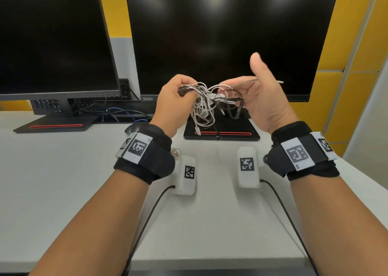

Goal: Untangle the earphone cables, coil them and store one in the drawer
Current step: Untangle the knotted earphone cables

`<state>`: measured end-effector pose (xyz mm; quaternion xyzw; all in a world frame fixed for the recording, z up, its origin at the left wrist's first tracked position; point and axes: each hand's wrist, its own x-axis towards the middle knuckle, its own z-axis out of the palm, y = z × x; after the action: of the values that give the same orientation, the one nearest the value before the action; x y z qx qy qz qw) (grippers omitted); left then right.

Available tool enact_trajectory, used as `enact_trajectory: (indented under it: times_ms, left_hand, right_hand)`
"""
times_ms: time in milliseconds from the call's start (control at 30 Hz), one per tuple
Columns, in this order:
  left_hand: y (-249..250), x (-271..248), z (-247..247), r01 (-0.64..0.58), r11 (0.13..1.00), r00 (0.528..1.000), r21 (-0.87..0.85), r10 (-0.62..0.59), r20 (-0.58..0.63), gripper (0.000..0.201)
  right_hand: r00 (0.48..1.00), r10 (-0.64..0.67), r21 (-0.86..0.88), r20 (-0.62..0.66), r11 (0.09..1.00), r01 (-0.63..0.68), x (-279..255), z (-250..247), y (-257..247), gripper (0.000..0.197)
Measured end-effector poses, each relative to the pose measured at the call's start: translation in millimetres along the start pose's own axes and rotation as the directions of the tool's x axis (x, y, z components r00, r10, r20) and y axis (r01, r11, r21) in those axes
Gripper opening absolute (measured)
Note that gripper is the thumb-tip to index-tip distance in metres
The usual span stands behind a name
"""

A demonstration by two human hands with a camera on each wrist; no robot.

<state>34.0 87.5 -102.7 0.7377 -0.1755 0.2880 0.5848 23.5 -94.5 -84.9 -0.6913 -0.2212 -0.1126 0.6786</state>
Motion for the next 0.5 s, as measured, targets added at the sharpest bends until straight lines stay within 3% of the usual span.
enact_trajectory:
  times_ms: [67, 133, 200, 267, 367, 500]
  left_hand:
    - [-3.8, 2.4, -2.5, 0.035, 0.999, 0.996, -0.001, -0.035, -0.084, 0.023]
    - [-5.7, 3.4, -3.7, 0.06, 0.998, 0.983, -0.017, -0.062, -0.17, 0.025]
    - [-7.2, 4.8, -4.1, 0.067, 0.997, 0.97, -0.038, -0.074, -0.233, 0.021]
    - [-8.0, 5.8, -4.7, 0.055, 0.998, 0.964, -0.021, -0.059, -0.257, 0.018]
    - [-5.8, 4.8, -5.5, 0.012, 1.0, 0.976, -0.018, -0.015, -0.217, 0.013]
    - [1.0, -3.3, 2.5, 0.001, 0.997, 0.999, -0.081, -0.005, -0.054, 0.01]
  right_hand:
    - [1.0, -0.024, -0.066, -0.003, 0.998, 0.024, 1.5, 1.6, -0.4, 0.047]
    - [0.998, -0.064, -0.09, 0.015, 0.994, 0.065, 0.1, -0.4, 1.9, 0.045]
    - [0.996, -0.079, -0.01, 0.029, 0.997, 0.079, -3.8, -0.8, 0.1, 0.05]
    - [0.997, -0.072, 0.091, 0.014, 0.993, 0.07, -5.1, -2.3, -3.0, 0.066]
    - [1.0, -0.019, 0.083, 0.018, 0.996, 0.018, -1.7, -1.4, -4.6, 0.073]
    - [0.999, -0.044, -0.261, 0.028, 0.964, 0.05, 2.8, 5.5, 5.5, 0.027]
